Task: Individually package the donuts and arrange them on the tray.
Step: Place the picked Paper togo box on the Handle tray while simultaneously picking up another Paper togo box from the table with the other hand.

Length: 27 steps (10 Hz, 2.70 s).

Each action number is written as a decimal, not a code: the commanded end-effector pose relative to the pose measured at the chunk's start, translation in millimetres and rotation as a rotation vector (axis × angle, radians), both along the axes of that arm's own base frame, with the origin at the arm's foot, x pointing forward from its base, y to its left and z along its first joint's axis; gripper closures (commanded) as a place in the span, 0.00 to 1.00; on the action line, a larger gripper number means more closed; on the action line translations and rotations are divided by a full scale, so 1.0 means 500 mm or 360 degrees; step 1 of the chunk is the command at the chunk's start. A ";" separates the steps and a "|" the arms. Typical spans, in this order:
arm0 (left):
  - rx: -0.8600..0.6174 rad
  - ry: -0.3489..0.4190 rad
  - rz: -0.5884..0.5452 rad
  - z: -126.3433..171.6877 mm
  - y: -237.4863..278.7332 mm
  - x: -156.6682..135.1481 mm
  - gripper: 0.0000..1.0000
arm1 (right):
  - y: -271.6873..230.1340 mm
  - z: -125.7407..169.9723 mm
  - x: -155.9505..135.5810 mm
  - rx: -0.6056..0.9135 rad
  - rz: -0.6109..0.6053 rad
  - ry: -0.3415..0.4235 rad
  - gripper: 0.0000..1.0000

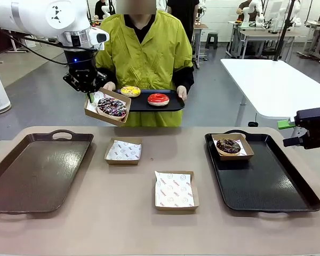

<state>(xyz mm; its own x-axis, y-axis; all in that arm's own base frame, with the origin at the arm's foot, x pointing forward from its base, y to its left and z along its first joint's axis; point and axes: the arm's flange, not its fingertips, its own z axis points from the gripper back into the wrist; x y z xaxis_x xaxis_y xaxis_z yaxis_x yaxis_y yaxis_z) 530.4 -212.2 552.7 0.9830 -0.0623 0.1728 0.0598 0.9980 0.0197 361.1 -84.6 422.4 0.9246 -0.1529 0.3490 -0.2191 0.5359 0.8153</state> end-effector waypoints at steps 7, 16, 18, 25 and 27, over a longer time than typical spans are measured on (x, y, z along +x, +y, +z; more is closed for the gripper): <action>-0.0078 0.0104 -0.0023 0.016 0.305 -0.004 0.99 | 0.325 0.160 0.058 -0.0742 0.0102 0.0535 0.00; -0.0007 0.0246 -0.0017 -0.133 0.336 0.024 0.99 | 0.546 -0.023 0.110 -0.1227 -0.0001 0.0549 0.00; -0.0007 0.0246 -0.0017 -0.133 0.336 0.024 0.99 | 0.546 -0.023 0.110 -0.1227 -0.0001 0.0549 0.00; -0.0061 0.0277 -0.0052 -0.159 0.363 0.031 0.99 | 0.572 -0.040 0.104 -0.1343 -0.0025 0.0552 0.00; -0.0091 0.0235 -0.0040 -0.194 0.407 0.037 0.99 | 0.620 -0.073 0.089 -0.1429 -0.0101 0.0580 0.00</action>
<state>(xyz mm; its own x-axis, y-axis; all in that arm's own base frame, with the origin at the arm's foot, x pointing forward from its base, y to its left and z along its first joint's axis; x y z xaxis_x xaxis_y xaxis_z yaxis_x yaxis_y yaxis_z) 547.7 -22.1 465.0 0.9978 -0.0664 0.0049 0.0664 0.9977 -0.0142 407.4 209.4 396.6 0.9987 0.0174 0.0486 -0.0251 0.9861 0.1640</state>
